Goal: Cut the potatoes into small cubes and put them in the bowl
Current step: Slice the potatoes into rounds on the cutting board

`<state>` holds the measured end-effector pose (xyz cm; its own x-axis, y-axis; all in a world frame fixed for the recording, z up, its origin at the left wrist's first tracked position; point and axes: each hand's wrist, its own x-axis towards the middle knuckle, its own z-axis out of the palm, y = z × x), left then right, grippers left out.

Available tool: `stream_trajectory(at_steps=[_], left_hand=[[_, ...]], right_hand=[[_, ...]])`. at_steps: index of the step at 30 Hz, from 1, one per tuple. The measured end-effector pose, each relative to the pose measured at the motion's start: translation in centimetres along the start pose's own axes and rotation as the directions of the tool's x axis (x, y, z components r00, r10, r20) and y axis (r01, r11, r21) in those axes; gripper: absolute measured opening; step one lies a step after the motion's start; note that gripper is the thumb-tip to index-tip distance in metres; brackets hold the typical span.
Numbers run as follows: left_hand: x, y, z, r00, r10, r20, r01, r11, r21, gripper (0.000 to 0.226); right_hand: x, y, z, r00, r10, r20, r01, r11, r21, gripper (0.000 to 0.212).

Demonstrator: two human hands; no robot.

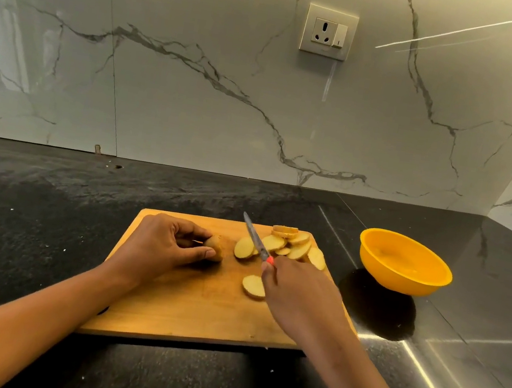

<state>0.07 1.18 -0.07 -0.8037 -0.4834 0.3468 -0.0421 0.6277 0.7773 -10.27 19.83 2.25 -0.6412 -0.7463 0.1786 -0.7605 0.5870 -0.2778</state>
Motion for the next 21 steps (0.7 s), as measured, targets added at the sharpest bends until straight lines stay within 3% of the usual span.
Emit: stream_trajectory(at_steps=[2, 4, 9, 13, 21], left_hand=[[0.0, -0.1, 0.0, 1.0, -0.007, 0.0, 0.007, 1.0, -0.007, 0.035], [0.0, -0.2, 0.0, 1.0, -0.002, 0.003, 0.002, 1.0, 0.001, 0.035], [-0.1, 0.3, 0.0, 1.0, -0.002, 0.01, 0.002, 1.0, -0.001, 0.032], [-0.1, 0.4, 0.0, 1.0, -0.008, 0.012, 0.008, 1.0, 0.003, 0.03], [0.0, 0.4, 0.0, 1.0, -0.006, 0.013, 0.006, 1.0, -0.005, 0.027]], right_hand=[[-0.3, 0.9, -0.4, 0.993, -0.017, -0.116, 0.021, 0.999, 0.034, 0.036], [-0.1, 1.7, -0.8, 0.99, -0.033, -0.138, 0.045, 0.995, 0.085, 0.032], [1.3, 3.0, 0.1, 0.99, -0.014, 0.14, -0.027, 0.959, 0.283, 0.036], [1.4, 2.8, 0.8, 0.987, -0.045, 0.157, 0.01, 0.976, 0.217, 0.066], [2.5, 3.4, 1.2, 0.983, -0.094, 0.158, 0.038, 0.945, 0.325, 0.037]])
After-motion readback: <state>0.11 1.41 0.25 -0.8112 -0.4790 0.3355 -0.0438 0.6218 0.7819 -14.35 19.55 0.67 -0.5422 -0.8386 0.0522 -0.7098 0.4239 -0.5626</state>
